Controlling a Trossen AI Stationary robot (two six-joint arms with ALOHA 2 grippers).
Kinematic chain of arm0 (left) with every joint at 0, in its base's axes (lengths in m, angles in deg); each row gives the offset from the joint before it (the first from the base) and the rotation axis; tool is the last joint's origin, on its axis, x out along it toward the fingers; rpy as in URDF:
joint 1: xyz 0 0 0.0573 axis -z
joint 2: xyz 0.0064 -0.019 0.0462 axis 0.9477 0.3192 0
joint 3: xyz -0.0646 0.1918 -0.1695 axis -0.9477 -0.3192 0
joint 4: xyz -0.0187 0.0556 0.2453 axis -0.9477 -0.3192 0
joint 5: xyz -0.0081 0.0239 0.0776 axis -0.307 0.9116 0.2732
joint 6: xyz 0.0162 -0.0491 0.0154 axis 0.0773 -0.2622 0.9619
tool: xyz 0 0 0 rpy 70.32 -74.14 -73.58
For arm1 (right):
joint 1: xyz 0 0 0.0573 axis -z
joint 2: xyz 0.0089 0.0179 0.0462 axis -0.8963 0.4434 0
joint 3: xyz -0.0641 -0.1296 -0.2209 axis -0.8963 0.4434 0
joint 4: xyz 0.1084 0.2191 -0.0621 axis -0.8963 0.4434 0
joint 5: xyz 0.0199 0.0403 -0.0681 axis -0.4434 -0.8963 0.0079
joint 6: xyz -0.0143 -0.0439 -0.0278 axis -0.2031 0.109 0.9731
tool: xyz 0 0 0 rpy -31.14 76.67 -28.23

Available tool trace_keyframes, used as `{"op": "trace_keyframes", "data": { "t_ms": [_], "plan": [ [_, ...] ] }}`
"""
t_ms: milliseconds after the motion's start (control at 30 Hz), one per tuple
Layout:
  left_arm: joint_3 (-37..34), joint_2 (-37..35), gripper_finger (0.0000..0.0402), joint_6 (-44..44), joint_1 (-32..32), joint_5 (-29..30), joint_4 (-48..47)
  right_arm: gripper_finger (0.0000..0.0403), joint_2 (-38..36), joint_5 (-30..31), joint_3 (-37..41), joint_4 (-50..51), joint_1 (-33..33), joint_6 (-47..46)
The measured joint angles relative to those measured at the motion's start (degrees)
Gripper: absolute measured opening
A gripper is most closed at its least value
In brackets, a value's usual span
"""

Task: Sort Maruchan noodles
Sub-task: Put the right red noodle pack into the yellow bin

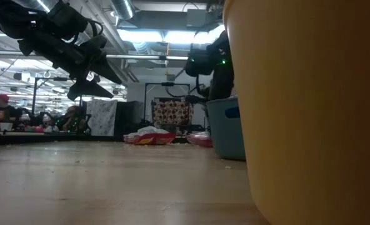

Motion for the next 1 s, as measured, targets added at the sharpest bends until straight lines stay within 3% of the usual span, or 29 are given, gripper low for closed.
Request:
{"op": "trace_keyframes", "data": {
  "t_ms": [133,233,433,567,700,933,1000],
  "plan": [
    [0.0,0.0,0.0238,0.38,0.01,0.03,0.0,0.0,0.16,-11.27,0.0,-4.36,-4.68,1.11],
    [0.0,0.01,0.0238,0.42,0.02,0.02,0.0,0.0,0.22,-15.58,0.02,-9.76,-8.86,2.83],
    [0.0,0.01,0.0238,0.43,0.02,-0.06,0.0,0.0001,-0.18,-12.69,-5.01,-13.73,-12.87,10.87],
    [0.0,-0.01,0.0238,0.44,0.01,-1.52,0.02,0.0016,-0.33,-10.76,-11.86,-7.7,-14.11,23.48],
    [0.0,0.0,0.0238,0.44,0.0,-2.08,0.11,0.0072,-0.33,-5.84,-18.02,2.49,-14.29,32.99],
    [0.0,-0.01,0.0238,0.51,0.0,-2.25,0.11,0.0242,-0.31,0.32,-20.76,11.58,-13.33,65.46],
    [0.0,0.01,0.0238,0.51,0.0,-2.25,0.13,0.0284,0.05,3.12,-20.79,11.77,-13.11,68.78]
  ]
}}
